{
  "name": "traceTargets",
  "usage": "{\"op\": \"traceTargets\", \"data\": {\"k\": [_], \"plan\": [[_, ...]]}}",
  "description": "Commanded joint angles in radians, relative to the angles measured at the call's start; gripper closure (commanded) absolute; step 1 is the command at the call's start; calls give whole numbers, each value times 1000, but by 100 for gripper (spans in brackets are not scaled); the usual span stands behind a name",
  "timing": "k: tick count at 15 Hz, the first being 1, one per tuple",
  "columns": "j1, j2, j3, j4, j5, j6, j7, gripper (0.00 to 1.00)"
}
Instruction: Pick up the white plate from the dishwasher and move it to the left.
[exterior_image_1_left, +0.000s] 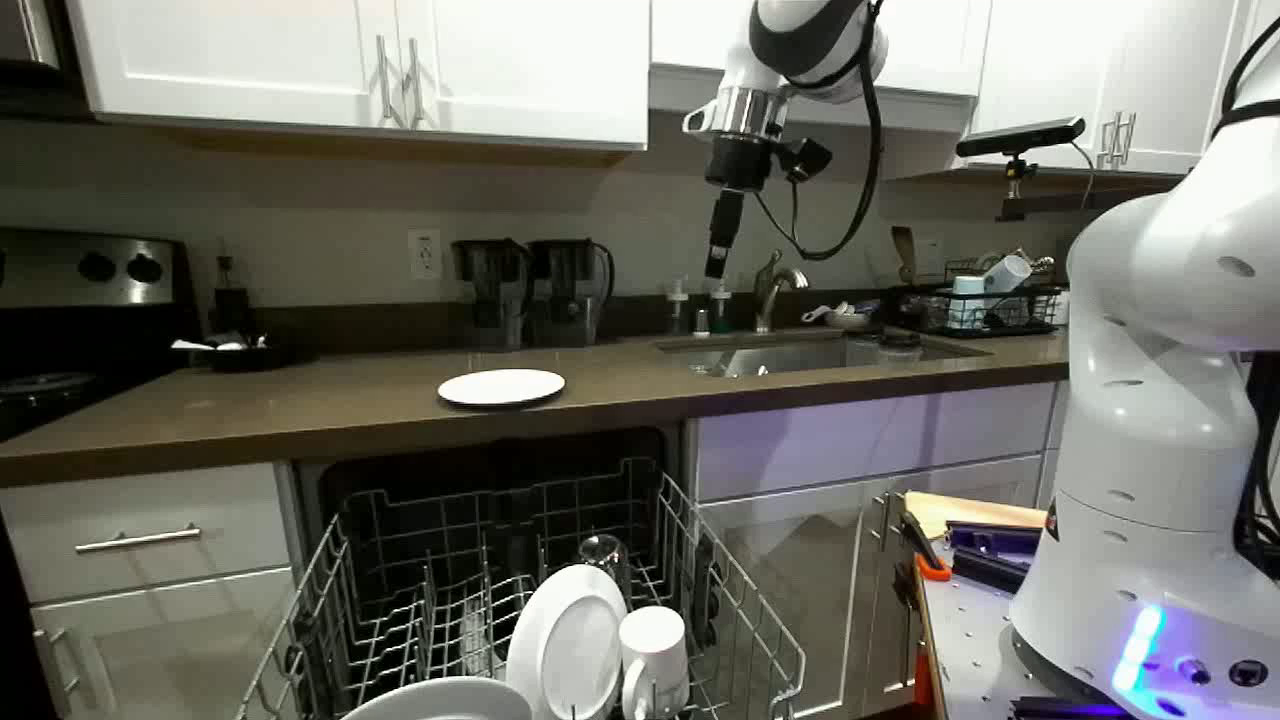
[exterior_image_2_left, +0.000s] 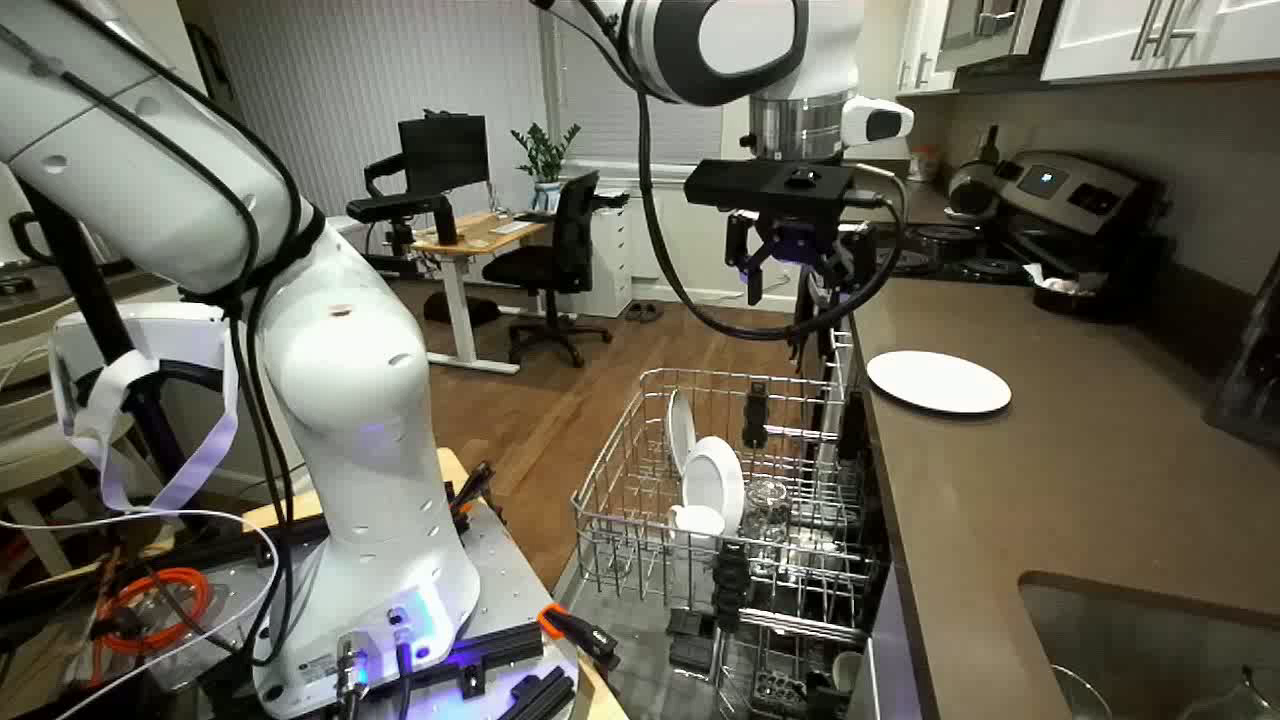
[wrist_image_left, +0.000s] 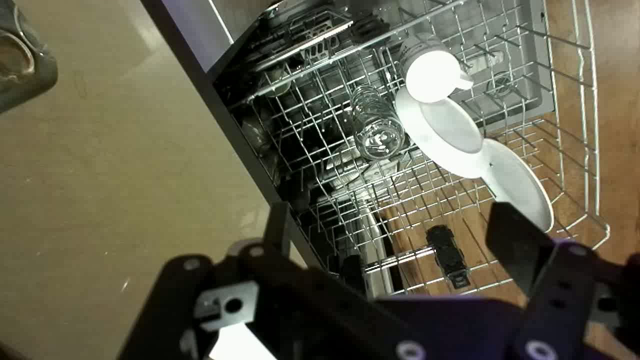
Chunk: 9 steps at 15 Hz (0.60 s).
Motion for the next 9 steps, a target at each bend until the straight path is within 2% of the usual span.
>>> {"op": "traceTargets", "data": {"k": [1,5,9], "plan": [[-26,5,24,1,16,-2,-12,0],[-26,5,24,1,16,-2,-12,0],[45,94,54,88,8,-19,-156,0]]}}
